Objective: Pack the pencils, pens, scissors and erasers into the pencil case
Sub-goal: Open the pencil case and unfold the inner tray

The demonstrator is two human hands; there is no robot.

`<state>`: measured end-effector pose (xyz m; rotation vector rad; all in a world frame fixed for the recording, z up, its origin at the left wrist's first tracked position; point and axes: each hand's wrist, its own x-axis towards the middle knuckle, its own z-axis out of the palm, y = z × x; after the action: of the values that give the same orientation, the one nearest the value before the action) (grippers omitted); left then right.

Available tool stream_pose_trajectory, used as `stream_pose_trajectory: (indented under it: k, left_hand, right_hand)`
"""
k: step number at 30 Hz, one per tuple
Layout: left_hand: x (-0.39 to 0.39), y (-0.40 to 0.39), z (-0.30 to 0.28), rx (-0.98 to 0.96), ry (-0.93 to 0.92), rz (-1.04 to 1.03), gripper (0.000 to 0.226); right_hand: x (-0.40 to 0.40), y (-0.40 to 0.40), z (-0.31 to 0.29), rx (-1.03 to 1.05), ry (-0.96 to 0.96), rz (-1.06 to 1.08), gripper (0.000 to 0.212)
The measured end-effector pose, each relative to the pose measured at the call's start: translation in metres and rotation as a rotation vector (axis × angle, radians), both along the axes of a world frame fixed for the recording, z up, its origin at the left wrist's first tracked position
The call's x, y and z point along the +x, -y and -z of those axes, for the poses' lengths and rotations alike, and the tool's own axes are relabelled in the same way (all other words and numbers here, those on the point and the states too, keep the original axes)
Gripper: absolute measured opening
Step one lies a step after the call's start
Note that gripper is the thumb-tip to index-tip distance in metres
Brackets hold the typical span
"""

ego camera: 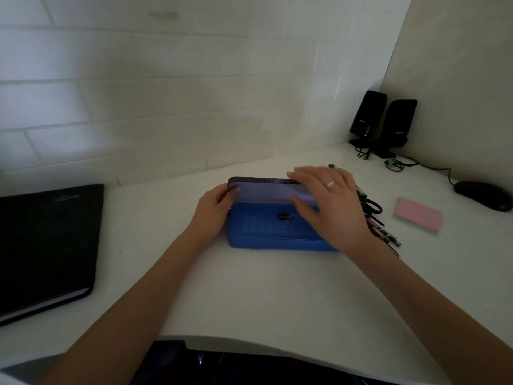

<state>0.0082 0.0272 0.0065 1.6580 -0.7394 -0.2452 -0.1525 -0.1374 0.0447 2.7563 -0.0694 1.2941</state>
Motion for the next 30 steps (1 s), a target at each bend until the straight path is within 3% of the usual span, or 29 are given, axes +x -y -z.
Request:
stream_pose_trajectory:
  k: [3, 9, 14, 22, 30]
  left_hand:
    - [0.006, 0.005, 0.004, 0.048, 0.098, -0.085, 0.018]
    - [0.011, 0.013, 0.003, 0.126, 0.127, -0.219, 0.022]
    - [0.02, 0.01, 0.004, 0.193, 0.045, -0.319, 0.02]
    - [0.025, 0.004, 0.006, 0.286, 0.111, -0.468, 0.025]
    - [0.03, -0.002, 0.007, 0.223, 0.09, -0.521, 0.026]
  right_hand:
    - [-0.011, -0.005, 0.018, 0.018, -0.098, -0.119, 0.018]
    - [-0.02, -0.021, 0.036, 0.383, -0.45, -0.228, 0.022]
    - [-0.015, -0.028, 0.04, 0.498, -0.385, -0.258, 0.016]
    - [-0.008, -0.033, 0.038, 0.552, -0.409, -0.225, 0.014]
    - [0.009, -0.041, 0.033, 0.676, -0.44, -0.207, 0.005]
